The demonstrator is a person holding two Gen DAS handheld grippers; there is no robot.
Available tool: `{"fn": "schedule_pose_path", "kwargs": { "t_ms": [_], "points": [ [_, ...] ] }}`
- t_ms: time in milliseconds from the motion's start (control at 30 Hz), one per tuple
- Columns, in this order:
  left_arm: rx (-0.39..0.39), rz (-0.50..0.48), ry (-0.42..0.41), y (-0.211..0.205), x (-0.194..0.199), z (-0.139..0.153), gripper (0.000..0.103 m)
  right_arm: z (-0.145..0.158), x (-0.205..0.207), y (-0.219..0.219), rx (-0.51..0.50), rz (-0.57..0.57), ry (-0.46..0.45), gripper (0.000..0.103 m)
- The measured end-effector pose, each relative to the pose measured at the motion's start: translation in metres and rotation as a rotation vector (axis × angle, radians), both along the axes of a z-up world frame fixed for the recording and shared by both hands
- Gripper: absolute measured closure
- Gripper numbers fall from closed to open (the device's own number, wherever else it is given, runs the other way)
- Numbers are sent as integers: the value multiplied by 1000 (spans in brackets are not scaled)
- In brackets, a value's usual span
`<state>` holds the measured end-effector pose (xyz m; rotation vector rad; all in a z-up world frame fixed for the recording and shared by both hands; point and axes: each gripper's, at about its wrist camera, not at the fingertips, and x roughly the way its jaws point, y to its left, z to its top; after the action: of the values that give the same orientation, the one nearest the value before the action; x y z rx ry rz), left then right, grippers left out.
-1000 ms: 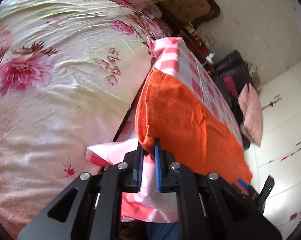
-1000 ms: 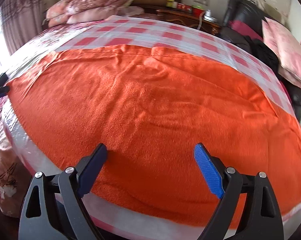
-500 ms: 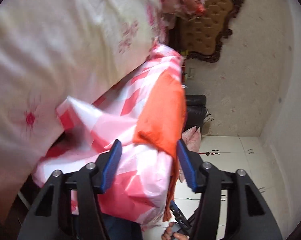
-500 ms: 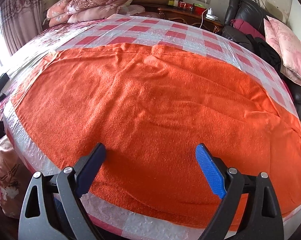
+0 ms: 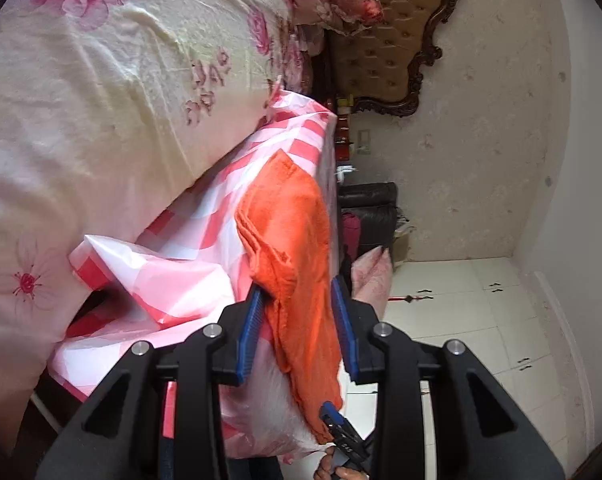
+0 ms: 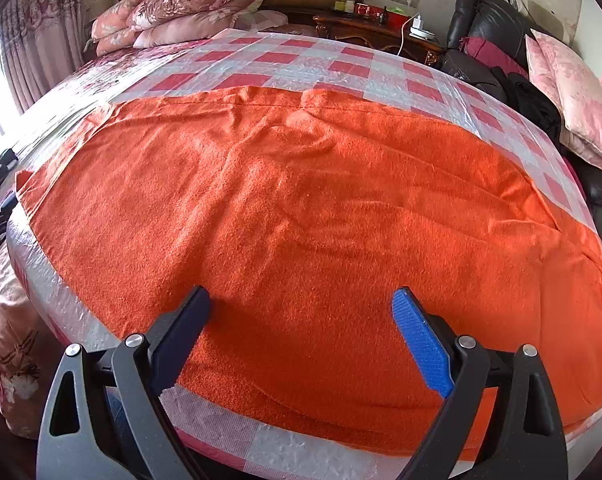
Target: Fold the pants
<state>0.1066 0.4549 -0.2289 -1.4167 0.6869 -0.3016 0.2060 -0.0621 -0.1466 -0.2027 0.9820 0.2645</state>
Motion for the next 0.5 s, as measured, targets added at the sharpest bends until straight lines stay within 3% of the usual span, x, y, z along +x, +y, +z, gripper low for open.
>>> {"fn": "schedule_pose_path", "kwargs": {
  "t_ms": [133,233,300,400,500],
  "points": [
    [53,6,86,-6,-1,-3,70,0,0,0,2,-1,3,14],
    [122,40,151,-7,0,0,94,0,1,0,7,-1,8,14],
    [201,57,179,-7,1,14,96,0,2,0,10,-2,22,14],
    [428,60,202,-20,6,59,96,6,4,-5,15,-17,21,16],
    [747,44,203,-55,19,117,96,13,5,-19,59,-51,22,16]
  ]
}}
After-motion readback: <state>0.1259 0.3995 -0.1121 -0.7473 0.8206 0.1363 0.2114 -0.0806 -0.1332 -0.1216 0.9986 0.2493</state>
